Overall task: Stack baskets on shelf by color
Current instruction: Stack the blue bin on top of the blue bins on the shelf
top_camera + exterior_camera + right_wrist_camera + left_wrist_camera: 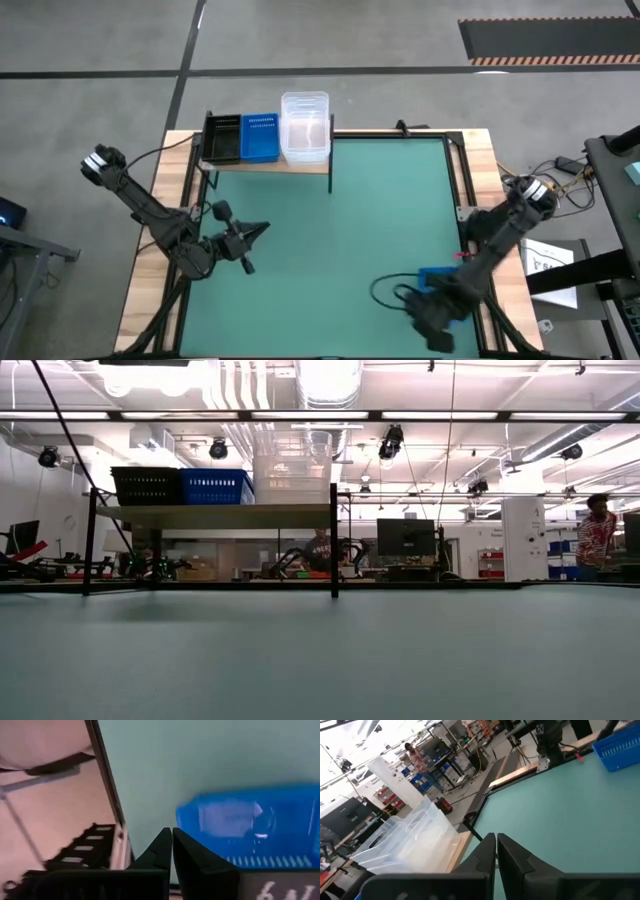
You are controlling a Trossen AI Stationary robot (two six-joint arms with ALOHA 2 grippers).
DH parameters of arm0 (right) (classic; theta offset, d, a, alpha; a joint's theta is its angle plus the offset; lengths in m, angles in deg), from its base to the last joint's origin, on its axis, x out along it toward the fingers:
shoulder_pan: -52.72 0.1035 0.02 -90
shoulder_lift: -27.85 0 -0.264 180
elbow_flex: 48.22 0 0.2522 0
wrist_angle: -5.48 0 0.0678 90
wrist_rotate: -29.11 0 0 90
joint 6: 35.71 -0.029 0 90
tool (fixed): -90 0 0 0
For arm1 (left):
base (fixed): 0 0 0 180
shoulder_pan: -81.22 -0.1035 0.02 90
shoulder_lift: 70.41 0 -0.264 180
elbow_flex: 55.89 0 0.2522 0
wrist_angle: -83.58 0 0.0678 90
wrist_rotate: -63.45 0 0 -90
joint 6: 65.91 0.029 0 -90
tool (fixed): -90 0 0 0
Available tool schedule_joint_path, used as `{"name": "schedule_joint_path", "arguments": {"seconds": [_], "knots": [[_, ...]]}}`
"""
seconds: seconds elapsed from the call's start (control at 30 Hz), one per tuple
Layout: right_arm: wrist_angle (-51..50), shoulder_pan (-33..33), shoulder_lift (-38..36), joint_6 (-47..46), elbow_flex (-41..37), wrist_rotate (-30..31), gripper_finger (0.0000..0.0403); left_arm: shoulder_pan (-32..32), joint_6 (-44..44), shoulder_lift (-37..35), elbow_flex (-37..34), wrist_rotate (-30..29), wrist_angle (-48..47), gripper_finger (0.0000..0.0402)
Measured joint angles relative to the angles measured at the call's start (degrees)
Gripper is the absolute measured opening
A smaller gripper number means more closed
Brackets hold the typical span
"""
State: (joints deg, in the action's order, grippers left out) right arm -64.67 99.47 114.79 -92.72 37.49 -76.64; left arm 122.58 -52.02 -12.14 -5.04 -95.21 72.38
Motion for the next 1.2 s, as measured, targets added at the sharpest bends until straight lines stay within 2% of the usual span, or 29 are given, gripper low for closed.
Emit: {"name": "schedule_joint_path", "arguments": {"seconds": [0.13, 0.23, 0.3, 0.47, 0.67, 0.77, 0.87, 1.07, 1.2], "knots": [[-0.13, 8.22, -1.47, -2.85, -2.47, 3.74, 0.0021, 0.02, -0.02, 0.99, 1.33, 0.02, 0.14, 0.0002], [-0.54, 11.69, -1.43, -4.38, -3.87, 7.06, 0.0048, 0.02, 0.03, 1.03, 2.06, 0.02, 0.99, 0.0002], [-0.31, 12.63, -1.1, -6.38, -5.03, 8.87, 0.0072, 0.02, 0.27, 0.83, 2.37, 0.0, 1.53, 0.0002], [0.23, 13.36, 0.53, -6.43, -6.69, 8.75, 0.013, 0.02, 1.54, -0.36, 2.46, -0.03, 1.54, 0.0002], [2.05, 13.26, 1.33, -3.49, -7.57, 8.99, 0.0158, 0.02, 1.75, -1.24, 2.36, -0.22, 1.52, 0.0002], [4.58, 13.26, 1.33, -3.55, -9.25, 9.63, 0.0149, 0.02, 1.81, -1.29, 2.29, -0.22, 1.52, 0.0002], [7.14, 13.25, 1.33, -3.58, -11.0, 10.04, 0.0124, 0.07, 2.08, -1.3, 2.22, -0.22, 1.51, 0.0002], [10.04, 12.23, 1.31, -4.55, -11.46, 10.03, 0.0022, 0.09, 5.8, -2.24, 2.32, -0.2, 1.5, 0.0002], [9.05, 9.38, 1.31, -4.59, -7.45, 14.36, 0.0012, 0.09, 10.62, -5.62, 2.62, -0.19, 1.97, 0.0002]]}}
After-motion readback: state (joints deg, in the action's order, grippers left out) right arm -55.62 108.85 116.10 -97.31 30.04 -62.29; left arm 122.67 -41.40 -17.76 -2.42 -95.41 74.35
